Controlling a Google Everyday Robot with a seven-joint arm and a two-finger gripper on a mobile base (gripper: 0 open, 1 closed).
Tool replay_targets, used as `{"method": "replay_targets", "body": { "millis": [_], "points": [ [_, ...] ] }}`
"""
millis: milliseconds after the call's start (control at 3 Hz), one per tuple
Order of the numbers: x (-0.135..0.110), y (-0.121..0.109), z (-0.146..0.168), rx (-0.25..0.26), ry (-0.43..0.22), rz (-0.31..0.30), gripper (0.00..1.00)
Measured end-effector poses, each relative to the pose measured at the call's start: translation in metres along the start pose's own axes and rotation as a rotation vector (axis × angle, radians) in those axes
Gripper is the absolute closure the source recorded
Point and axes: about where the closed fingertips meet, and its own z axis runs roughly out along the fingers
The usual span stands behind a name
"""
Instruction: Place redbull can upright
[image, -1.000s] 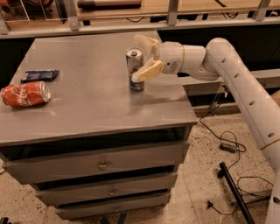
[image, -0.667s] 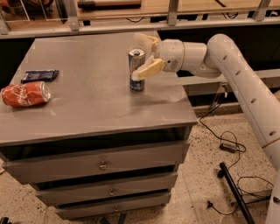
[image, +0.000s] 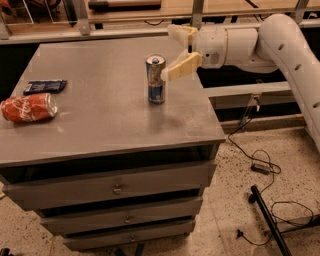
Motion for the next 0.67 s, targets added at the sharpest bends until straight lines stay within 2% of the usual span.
{"method": "replay_targets", "body": {
  "millis": [333,667],
  "points": [
    [-0.0035,-0.0029,-0.0147,0.051,0.052,0.012,0.00],
    [-0.0040,-0.0029,-0.0151,0.052,0.054,0.013,0.00]
  ]
}}
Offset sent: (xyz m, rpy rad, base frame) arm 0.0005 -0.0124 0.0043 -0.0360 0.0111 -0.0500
